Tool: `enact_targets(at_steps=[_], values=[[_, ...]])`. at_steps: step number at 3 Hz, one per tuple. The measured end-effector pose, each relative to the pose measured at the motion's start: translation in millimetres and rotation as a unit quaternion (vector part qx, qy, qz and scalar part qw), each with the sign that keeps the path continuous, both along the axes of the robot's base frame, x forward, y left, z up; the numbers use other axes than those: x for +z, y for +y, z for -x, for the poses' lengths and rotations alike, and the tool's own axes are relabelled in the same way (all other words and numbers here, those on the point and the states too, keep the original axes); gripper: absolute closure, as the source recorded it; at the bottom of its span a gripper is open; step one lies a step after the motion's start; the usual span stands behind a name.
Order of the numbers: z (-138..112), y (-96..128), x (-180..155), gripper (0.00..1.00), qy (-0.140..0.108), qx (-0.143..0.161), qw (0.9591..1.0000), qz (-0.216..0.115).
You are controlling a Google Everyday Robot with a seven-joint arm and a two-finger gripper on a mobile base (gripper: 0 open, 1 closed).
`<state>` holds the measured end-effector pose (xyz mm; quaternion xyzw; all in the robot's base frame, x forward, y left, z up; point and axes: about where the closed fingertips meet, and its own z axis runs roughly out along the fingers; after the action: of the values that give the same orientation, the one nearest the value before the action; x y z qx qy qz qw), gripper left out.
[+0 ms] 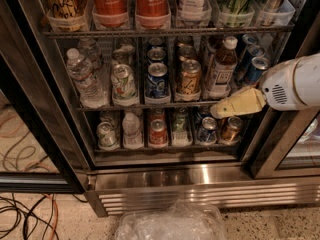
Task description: Pick blue plastic bottle from middle shelf of fridge
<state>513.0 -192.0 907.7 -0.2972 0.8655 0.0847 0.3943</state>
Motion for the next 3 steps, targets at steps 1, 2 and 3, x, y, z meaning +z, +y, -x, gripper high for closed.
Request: enact_targets(at_steps=[1, 2, 3], values=[[-8.6, 8.7, -17.5, 0.0, -0.007, -0.056, 0.9956, -0.074], [-16.8, 21.1, -36.4, 0.0, -0.019, -0.108, 0.985, -0.133], [-26.7, 23.4, -47.2, 0.0, -0.044, -0.159, 0.9728, -0.163]])
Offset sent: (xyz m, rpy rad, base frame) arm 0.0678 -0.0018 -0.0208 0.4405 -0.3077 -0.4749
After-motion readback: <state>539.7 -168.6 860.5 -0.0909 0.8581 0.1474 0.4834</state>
